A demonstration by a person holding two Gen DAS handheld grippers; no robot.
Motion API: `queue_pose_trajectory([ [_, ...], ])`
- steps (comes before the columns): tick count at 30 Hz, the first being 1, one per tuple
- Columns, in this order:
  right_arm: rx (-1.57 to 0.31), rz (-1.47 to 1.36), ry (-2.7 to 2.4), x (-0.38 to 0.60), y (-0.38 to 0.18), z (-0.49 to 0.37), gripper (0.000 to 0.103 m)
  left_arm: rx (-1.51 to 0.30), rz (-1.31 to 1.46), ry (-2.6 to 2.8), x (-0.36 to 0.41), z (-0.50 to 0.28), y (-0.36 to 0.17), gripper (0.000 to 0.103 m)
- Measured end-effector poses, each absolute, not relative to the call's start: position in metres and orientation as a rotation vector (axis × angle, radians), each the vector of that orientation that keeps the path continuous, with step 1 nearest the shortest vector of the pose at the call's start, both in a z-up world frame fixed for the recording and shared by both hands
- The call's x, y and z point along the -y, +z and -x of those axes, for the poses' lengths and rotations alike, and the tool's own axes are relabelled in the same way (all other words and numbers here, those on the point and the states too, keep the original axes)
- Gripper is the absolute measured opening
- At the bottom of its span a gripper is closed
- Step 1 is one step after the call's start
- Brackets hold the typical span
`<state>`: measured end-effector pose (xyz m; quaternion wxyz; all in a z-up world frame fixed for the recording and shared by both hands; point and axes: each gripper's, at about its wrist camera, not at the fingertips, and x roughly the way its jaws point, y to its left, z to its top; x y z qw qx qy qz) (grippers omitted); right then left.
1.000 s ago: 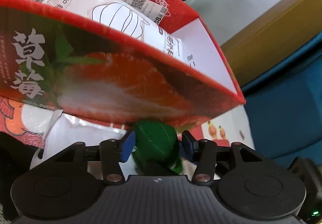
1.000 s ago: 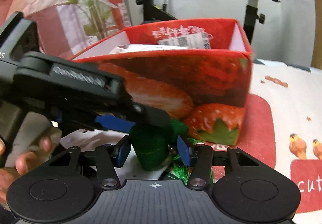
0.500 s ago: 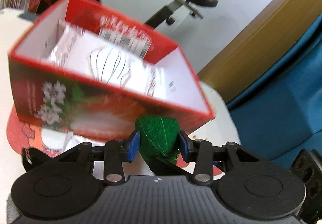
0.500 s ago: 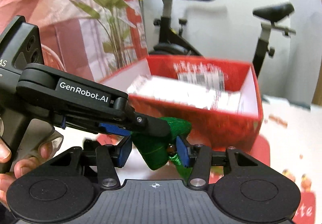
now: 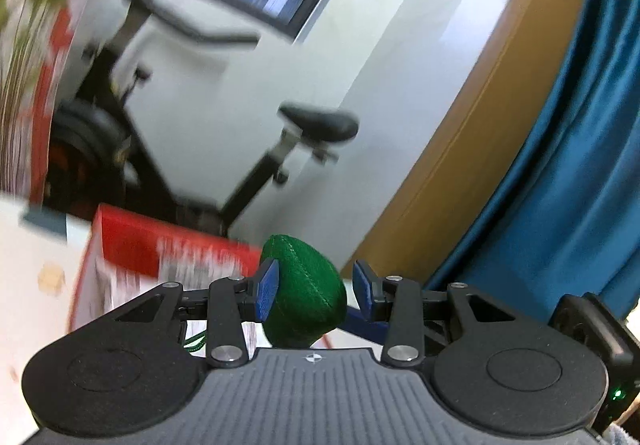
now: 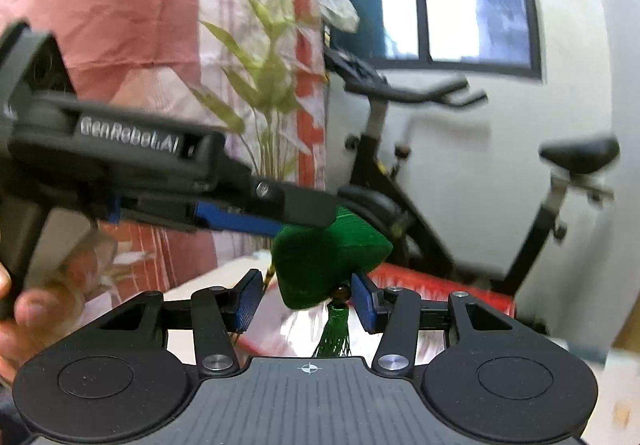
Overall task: Organize soft objects
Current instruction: 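Lift the green knitted pouch with both grippers over the red box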
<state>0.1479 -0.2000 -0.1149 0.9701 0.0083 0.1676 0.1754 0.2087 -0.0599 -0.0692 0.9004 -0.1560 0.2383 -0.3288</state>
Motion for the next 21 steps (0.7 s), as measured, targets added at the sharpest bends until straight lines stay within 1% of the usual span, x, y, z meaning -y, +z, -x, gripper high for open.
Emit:
queue_pose_trajectory([
  [4,-0.273,0.065,0.357,0.188,-0.083,-0.162,0.045,-0.442,0.279,-0.665,0.061,-0.217,-0.046,0.043],
  [7,-0.249,0.08,0.35,0.182,-0.068,-0.18,0.045,-0.467,0.288,-0.658,0.059,-0.233,-0.05,0.043],
  [10,-0.242,0.098,0.332,0.178,-0.066,-0.198,0.045,-0.509,0.309,-0.644,0.051,-0.248,-0.064,0.043],
  [15,-0.281,0.091,0.337,0.172,-0.089,-0.228,0.046,-0.602,0.338,-0.619,0.039,-0.272,-0.101,0.043],
  [21,-0.388,0.096,0.352,0.156,-0.136,-0.249,0.046,-0.732,0.333,-0.567,0.034,-0.297,-0.149,0.043],
])
